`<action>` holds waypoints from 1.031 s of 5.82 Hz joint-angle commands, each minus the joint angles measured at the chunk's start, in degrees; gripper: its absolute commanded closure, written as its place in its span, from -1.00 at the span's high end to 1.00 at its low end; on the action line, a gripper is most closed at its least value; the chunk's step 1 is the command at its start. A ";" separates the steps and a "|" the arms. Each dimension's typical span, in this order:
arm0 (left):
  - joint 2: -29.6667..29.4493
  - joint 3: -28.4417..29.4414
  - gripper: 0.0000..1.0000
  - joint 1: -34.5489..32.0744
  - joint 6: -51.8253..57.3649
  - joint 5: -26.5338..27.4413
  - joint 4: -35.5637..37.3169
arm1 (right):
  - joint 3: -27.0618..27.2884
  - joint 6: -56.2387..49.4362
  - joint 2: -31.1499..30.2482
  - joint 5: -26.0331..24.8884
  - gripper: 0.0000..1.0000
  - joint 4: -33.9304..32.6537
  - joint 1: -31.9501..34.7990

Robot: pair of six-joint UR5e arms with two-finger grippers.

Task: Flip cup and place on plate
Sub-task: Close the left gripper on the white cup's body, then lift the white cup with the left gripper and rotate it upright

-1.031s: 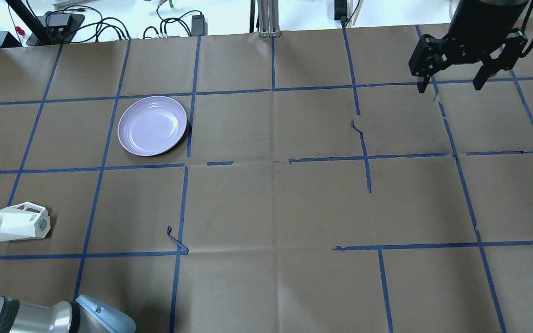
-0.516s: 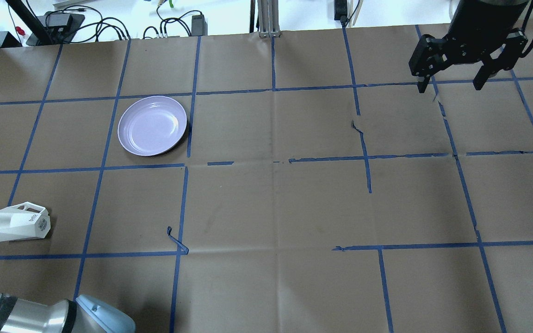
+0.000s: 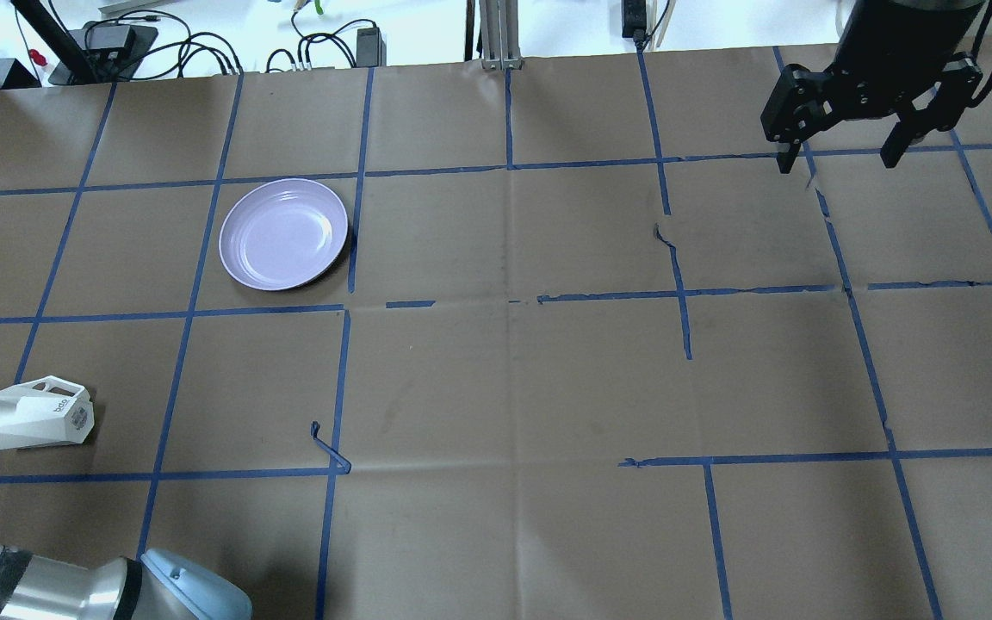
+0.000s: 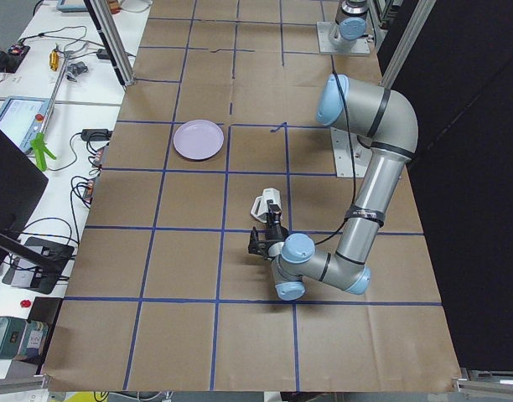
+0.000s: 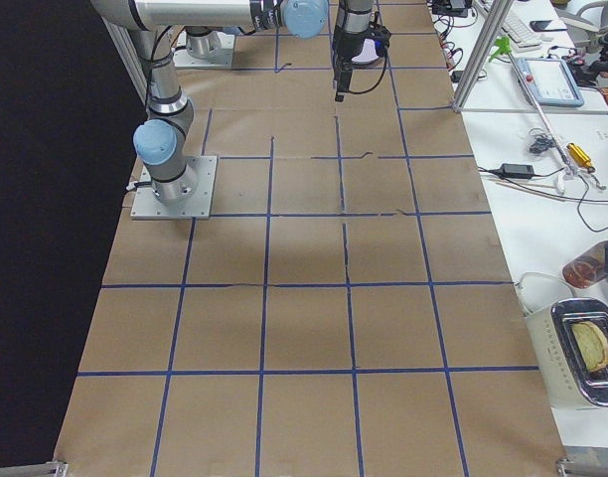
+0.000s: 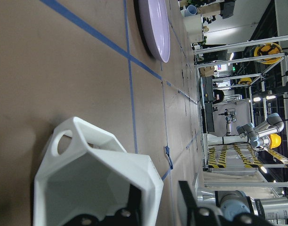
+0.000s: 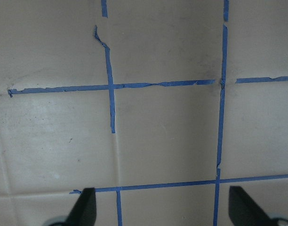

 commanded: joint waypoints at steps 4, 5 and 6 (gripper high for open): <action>10.16 4.56 -1.00 0.00 -5.83 -3.17 -19.06 | 0.00 0.00 0.00 0.00 1.00 0.00 0.00; 13.06 4.66 -1.00 -0.78 -7.94 -4.49 -19.97 | 0.00 0.00 0.00 0.00 1.00 0.00 0.00; 18.04 4.75 -1.00 -2.62 -12.05 -4.67 -19.11 | 0.00 0.00 0.00 0.00 1.00 -0.09 0.00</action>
